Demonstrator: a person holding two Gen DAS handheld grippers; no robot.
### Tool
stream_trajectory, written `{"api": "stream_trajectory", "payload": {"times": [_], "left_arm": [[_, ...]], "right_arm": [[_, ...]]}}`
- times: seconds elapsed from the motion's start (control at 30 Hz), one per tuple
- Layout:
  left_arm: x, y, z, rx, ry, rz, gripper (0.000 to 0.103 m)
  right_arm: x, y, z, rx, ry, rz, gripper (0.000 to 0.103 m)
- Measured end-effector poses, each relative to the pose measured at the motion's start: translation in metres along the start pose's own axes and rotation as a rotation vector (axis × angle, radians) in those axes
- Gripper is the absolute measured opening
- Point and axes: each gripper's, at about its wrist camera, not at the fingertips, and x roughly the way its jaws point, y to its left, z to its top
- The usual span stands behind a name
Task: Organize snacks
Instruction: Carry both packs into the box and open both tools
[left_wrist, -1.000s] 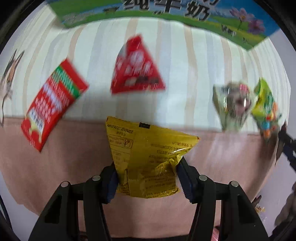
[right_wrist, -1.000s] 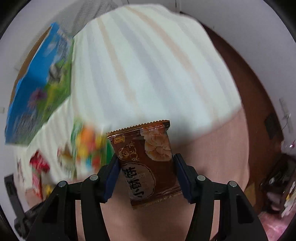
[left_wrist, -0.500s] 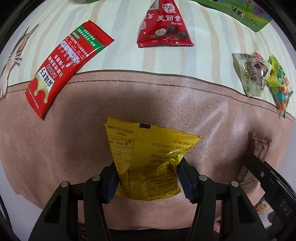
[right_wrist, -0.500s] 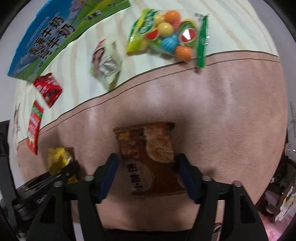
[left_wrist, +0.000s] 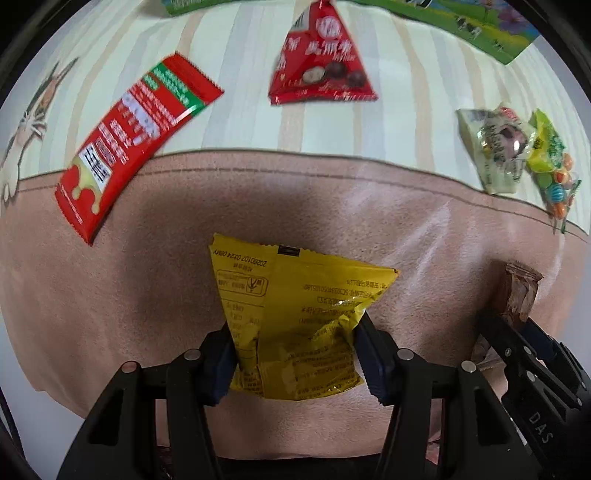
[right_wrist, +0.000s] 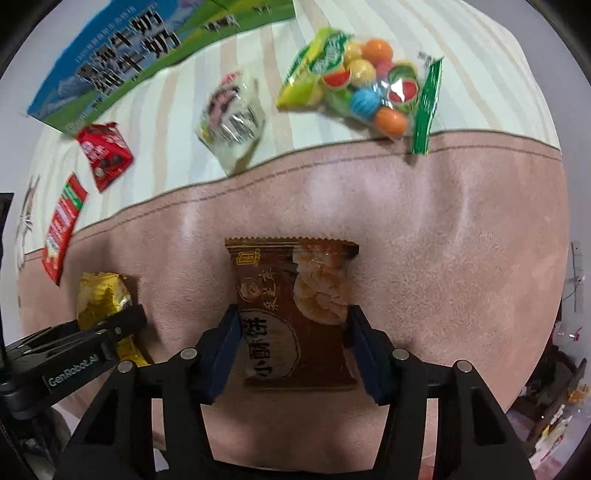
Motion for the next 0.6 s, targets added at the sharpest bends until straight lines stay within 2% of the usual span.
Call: {"api": "stream_trajectory", "payload": {"times": [0.17, 0.3, 0.47, 0.6], "left_arm": [[-0.036, 0.004, 0.007, -0.001, -0.051, -0.060, 0.053], [-0.082, 0.002, 0.031, -0.009, -0.127, -0.131, 0.053], [-0.161, 0.003, 0.082, -0.006, -0.255, -0.222, 0.053], [-0.211, 0.002, 0.140, 0.006, -0.324, -0.253, 0.053]], "right_arm": [[-0.034, 0.010, 0.015, -0.001, -0.035, 0.089, 0.059], [-0.071, 0.020, 0.048, 0.002, -0.093, 0.181, 0.059], [-0.126, 0.035, 0.112, -0.015, -0.197, 0.279, 0.059], [-0.163, 0.053, 0.168, -0.074, -0.309, 0.262, 0.059]]}}
